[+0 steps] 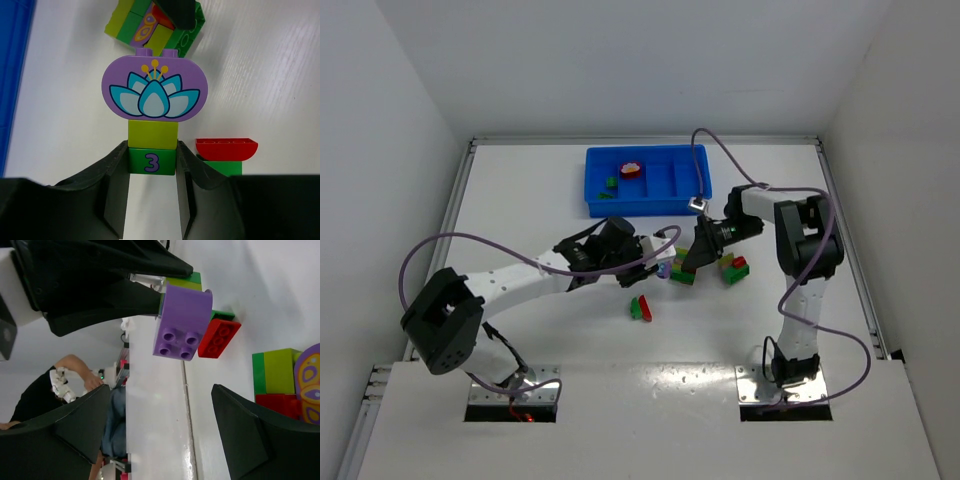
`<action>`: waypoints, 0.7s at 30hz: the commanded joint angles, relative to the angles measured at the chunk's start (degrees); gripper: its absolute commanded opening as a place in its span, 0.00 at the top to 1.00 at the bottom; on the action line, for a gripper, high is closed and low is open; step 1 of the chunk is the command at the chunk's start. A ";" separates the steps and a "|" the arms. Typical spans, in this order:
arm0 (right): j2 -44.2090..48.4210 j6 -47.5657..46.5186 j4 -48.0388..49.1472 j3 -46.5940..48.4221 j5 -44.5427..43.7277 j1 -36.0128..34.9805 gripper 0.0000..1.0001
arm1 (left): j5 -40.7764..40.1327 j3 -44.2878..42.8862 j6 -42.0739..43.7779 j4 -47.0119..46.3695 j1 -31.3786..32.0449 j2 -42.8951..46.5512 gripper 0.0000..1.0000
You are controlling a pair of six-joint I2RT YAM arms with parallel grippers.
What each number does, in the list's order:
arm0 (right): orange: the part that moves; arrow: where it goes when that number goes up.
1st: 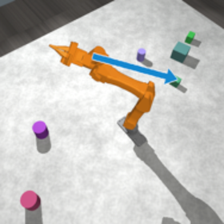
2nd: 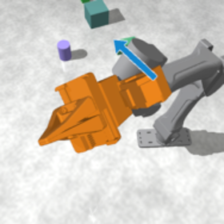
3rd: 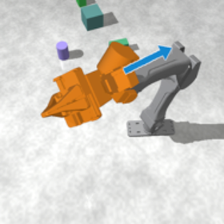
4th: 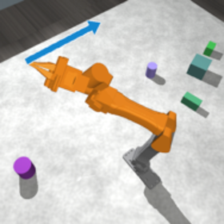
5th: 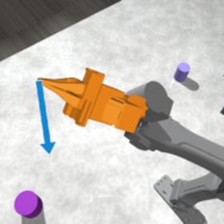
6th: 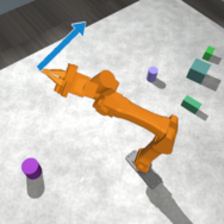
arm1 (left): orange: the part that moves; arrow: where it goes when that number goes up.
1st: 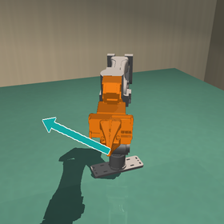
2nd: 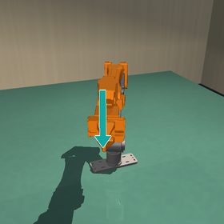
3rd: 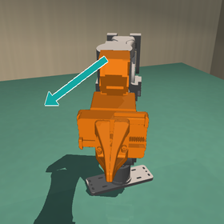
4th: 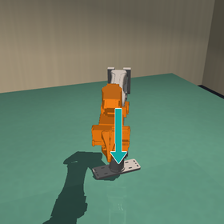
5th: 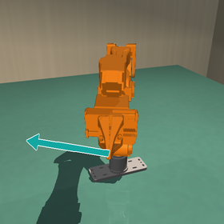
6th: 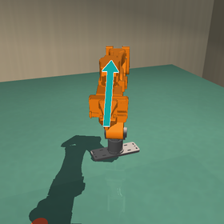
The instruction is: Sort the legos into containers by color
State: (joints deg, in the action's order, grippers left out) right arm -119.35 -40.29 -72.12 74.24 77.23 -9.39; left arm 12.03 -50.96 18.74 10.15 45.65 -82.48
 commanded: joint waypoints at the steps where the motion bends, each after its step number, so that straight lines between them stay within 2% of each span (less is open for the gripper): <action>1: -0.70 -8.22 -8.57 4.07 4.07 -1.59 0.17 | 0.27 -3.44 -2.04 -2.15 -0.47 2.15 0.84; 13: -2.99 -8.22 -8.57 7.33 5.12 -4.06 0.17 | 1.41 -6.95 -2.57 -2.15 2.33 -0.76 0.84; 16: -3.52 -8.74 -8.57 7.85 5.65 -4.06 0.28 | 1.42 -6.96 -2.57 -2.15 2.34 -1.28 0.84; 17: -3.52 -8.75 -8.57 7.85 5.65 -4.06 0.38 | 1.42 -6.96 -2.57 -2.15 2.34 -1.28 0.84; 21: -3.52 -8.75 -8.57 7.85 5.65 -4.06 0.68 | 1.42 -6.96 -2.57 -2.15 2.87 -1.81 0.84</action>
State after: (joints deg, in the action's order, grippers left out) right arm -123.31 -46.02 -78.04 80.20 79.75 -13.32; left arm 12.29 -55.79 17.28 9.89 47.59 -84.23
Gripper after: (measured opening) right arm 0.382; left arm 0.417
